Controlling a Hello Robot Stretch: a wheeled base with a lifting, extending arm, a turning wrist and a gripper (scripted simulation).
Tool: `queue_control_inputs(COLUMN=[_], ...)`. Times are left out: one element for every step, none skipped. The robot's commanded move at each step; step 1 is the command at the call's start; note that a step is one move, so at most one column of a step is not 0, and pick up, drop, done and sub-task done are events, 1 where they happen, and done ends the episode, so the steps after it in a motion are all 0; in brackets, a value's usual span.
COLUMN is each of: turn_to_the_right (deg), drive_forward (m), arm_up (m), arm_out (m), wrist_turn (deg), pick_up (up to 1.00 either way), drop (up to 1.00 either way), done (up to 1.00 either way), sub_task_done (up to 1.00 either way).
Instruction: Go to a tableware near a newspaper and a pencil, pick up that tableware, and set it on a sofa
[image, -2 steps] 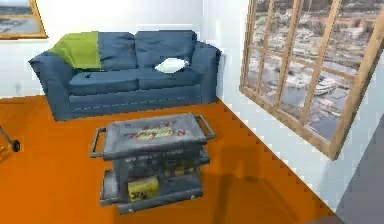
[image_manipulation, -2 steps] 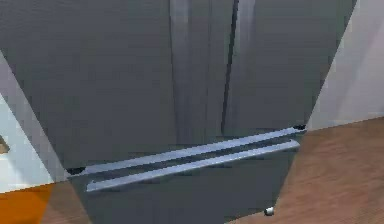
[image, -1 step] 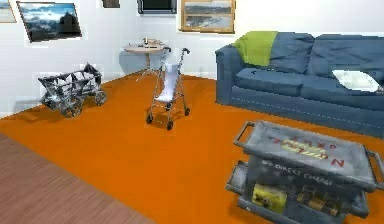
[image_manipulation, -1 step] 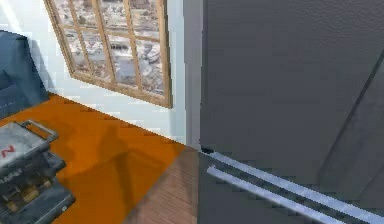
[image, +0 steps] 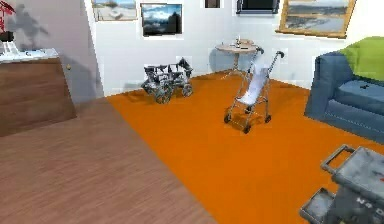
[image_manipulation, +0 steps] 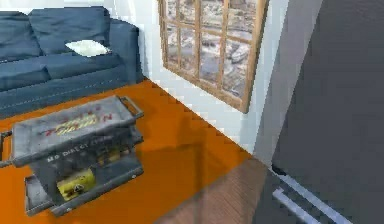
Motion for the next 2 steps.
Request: queue_control_inputs(turn_to_the_right=[0.0, 0.0], drive_forward=[1.00, 1.00], arm_up=[0.00, 0.00], arm_out=[0.00, 0.00], wrist_turn=[0.0, 0.0], pick_up=[0.00, 0.00], drop=[0.00, 0.00], done=[0.00, 0.00], sub_task_done=[0.00, 0.00])
